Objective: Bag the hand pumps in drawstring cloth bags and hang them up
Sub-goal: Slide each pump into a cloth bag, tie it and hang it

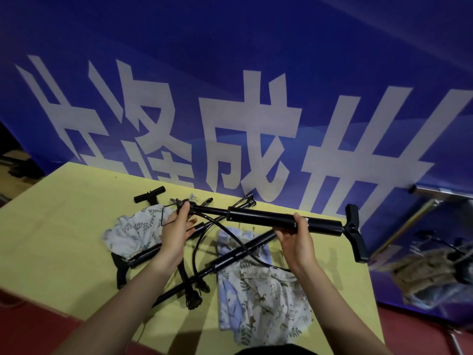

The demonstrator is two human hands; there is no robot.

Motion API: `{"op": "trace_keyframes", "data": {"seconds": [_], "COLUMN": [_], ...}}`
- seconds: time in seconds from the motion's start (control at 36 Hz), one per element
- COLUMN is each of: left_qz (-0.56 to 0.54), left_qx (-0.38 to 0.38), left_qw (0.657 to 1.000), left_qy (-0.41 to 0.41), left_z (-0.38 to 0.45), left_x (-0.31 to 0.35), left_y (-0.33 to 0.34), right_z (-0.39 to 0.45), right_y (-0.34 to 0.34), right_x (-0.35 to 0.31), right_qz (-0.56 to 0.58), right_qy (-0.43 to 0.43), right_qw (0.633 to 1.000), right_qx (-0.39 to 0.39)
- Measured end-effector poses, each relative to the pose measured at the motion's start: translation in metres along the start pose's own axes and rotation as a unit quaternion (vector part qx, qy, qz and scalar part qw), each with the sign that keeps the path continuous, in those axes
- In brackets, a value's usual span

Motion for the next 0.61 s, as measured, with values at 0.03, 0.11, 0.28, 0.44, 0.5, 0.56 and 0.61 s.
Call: {"op": "trace_keyframes", "data": {"seconds": [0.03,0.11,0.28,0.44,0.5,0.56,0.61], "left_qz": [0.008,0.019,0.011,0.016,0.019,0.021,0.029], "left_qx": [-0.001,0.004,0.017,0.006,0.003,0.004,0.001], "left_qw": [1.0,1.0,0.999,0.999,0.999,0.999,0.999], "left_qy": [0.003,0.012,0.034,0.047,0.046,0.047,0.04], "left_z": [-0.001,-0.006,-0.013,-0.022,-0.023,-0.024,-0.024], "left_x": [0.0,0.001,0.003,0.006,0.006,0.006,0.006], "left_y": [0.002,0.005,0.011,0.019,0.021,0.021,0.019], "right_z": [0.0,-0.002,-0.007,-0.012,-0.014,-0.015,-0.014], "right_y": [0.002,0.01,0.026,0.039,0.043,0.045,0.046], "right_x": [0.0,0.002,0.016,0.028,0.031,0.033,0.034], "right_qz": [0.001,0.007,0.018,0.008,0.006,-0.006,-0.011], "right_qy": [-0.001,-0.003,0.008,0.027,0.029,0.028,0.029], "right_qw": [1.0,1.0,1.0,0.999,0.999,0.999,0.999], "right_qx": [0.0,-0.006,-0.017,-0.026,-0.029,-0.032,-0.034]}}
Point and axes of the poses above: each hand's wrist, its own z-axis towards the middle knuckle, its own y-axis out of the palm, x = y × z, the point moved 7 cm from there along z, towards the middle knuckle, and after that the axes turned 3 degrees about x, right-handed, at the moved point
